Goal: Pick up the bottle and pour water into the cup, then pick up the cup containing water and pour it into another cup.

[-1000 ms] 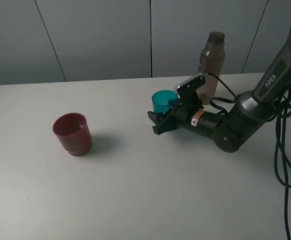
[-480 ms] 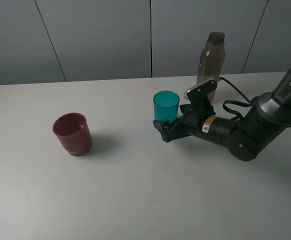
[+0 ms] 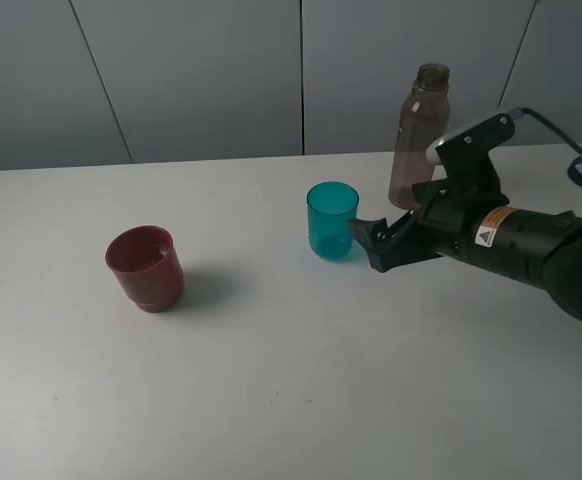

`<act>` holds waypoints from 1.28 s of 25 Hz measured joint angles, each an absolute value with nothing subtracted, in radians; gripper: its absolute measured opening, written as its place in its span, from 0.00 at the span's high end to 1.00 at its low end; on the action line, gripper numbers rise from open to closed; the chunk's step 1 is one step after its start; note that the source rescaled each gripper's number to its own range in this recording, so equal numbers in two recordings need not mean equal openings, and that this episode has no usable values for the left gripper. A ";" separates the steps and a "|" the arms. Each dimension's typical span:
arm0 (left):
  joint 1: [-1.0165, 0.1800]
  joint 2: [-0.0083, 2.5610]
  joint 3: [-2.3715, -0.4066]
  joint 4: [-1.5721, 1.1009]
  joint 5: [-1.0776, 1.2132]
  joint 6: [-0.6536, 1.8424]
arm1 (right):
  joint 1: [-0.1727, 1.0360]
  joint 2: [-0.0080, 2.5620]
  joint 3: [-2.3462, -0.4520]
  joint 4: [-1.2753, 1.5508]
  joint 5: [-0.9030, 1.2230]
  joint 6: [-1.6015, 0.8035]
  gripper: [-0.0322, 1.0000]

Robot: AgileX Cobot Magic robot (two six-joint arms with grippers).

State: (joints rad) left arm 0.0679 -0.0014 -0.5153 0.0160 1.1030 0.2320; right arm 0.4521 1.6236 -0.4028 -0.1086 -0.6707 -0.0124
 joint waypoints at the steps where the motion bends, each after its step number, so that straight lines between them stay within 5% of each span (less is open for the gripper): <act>1: 0.068 -0.001 -0.515 0.016 1.103 0.232 | 0.452 1.543 -0.403 -0.098 -0.606 -0.010 0.00; 19: 0.068 -0.001 -0.515 0.016 1.103 0.234 | 0.452 0.418 -0.565 -0.033 0.766 0.000 0.00; 26: 0.068 -0.001 -0.515 0.016 1.103 0.234 | 0.452 0.217 -0.567 0.000 1.088 0.023 0.00; 32: 0.068 -0.001 -0.515 0.016 1.103 0.234 | 0.452 0.075 -0.528 0.006 1.097 0.035 0.00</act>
State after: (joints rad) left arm 0.0679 -0.0014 -0.5153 0.0160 1.1030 0.2343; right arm 0.4521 0.0754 -0.5278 0.0061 1.0966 0.0346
